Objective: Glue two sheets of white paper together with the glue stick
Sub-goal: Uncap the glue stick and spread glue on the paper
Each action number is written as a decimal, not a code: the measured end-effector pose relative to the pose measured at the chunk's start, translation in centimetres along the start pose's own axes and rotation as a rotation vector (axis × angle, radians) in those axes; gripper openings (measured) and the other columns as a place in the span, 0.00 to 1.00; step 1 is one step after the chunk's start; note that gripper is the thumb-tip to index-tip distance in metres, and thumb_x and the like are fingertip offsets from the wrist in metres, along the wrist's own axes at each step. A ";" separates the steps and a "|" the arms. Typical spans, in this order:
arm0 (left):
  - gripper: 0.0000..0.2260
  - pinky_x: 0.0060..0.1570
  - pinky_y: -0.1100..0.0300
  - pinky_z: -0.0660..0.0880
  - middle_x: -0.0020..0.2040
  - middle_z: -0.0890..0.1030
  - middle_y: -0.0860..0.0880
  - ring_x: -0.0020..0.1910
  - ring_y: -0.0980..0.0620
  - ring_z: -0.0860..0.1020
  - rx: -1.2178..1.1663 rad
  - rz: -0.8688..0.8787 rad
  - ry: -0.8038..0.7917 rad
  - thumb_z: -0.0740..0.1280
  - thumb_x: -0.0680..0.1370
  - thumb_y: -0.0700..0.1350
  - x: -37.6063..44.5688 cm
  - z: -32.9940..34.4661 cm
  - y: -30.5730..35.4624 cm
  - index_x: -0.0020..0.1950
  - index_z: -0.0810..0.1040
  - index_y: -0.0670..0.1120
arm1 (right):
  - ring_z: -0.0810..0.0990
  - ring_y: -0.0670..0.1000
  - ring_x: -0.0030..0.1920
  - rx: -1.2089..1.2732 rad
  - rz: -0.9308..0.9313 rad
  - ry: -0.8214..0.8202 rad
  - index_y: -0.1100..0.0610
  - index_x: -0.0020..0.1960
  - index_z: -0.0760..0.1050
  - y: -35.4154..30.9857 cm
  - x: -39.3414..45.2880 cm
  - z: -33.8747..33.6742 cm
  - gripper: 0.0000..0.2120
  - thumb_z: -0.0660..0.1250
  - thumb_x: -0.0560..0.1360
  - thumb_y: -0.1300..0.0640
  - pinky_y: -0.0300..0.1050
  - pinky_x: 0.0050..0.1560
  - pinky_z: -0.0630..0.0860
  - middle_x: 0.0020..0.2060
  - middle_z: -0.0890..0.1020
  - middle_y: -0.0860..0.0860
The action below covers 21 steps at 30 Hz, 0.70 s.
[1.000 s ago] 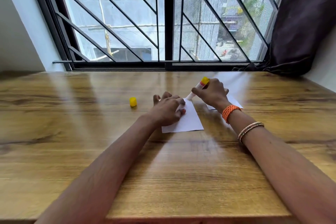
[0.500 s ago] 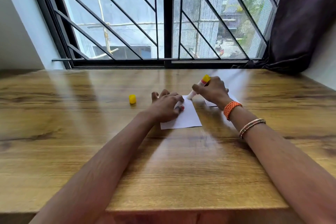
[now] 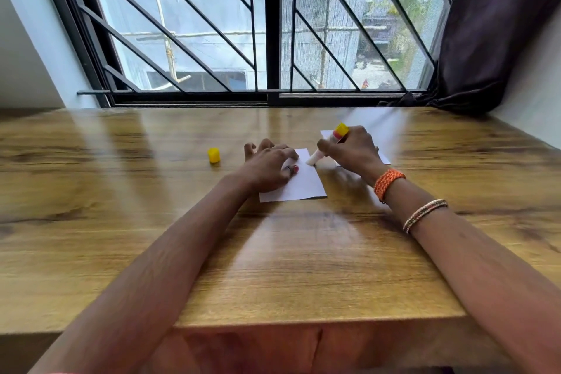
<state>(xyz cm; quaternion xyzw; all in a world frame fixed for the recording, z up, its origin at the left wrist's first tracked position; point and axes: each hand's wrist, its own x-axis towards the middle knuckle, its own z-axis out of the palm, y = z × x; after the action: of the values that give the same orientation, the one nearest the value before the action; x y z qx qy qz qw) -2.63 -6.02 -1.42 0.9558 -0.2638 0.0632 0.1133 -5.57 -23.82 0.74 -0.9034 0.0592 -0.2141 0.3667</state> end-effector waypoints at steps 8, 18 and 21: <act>0.16 0.54 0.49 0.56 0.68 0.71 0.55 0.65 0.49 0.63 -0.003 -0.024 0.012 0.58 0.79 0.52 0.0 0.5 -0.1 0.66 0.71 0.54 | 0.75 0.52 0.37 -0.007 -0.022 -0.032 0.58 0.36 0.81 0.0 -1.5 -0.9 0.14 0.71 0.67 0.47 0.50 0.43 0.72 0.27 0.74 0.47; 0.15 0.57 0.48 0.56 0.68 0.72 0.57 0.66 0.50 0.63 -0.025 -0.039 0.050 0.57 0.79 0.52 -0.2 0.9 -0.2 0.65 0.73 0.57 | 0.73 0.48 0.31 0.094 -0.015 -0.061 0.61 0.37 0.81 0.5 -3.6 -1.7 0.12 0.71 0.66 0.50 0.47 0.36 0.70 0.29 0.77 0.51; 0.15 0.59 0.47 0.56 0.69 0.71 0.57 0.67 0.50 0.62 -0.023 -0.035 0.044 0.57 0.79 0.52 -0.2 0.9 -0.2 0.65 0.72 0.57 | 0.73 0.47 0.31 0.116 -0.012 -0.066 0.59 0.37 0.82 0.7 -4.2 -1.9 0.11 0.71 0.66 0.51 0.46 0.35 0.70 0.30 0.78 0.51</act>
<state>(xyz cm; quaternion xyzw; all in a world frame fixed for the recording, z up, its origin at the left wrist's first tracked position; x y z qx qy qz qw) -2.64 -6.00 -2.34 0.9573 -0.2453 0.0795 0.1310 -10.12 -24.42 0.08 -0.8874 0.0294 -0.1896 0.4191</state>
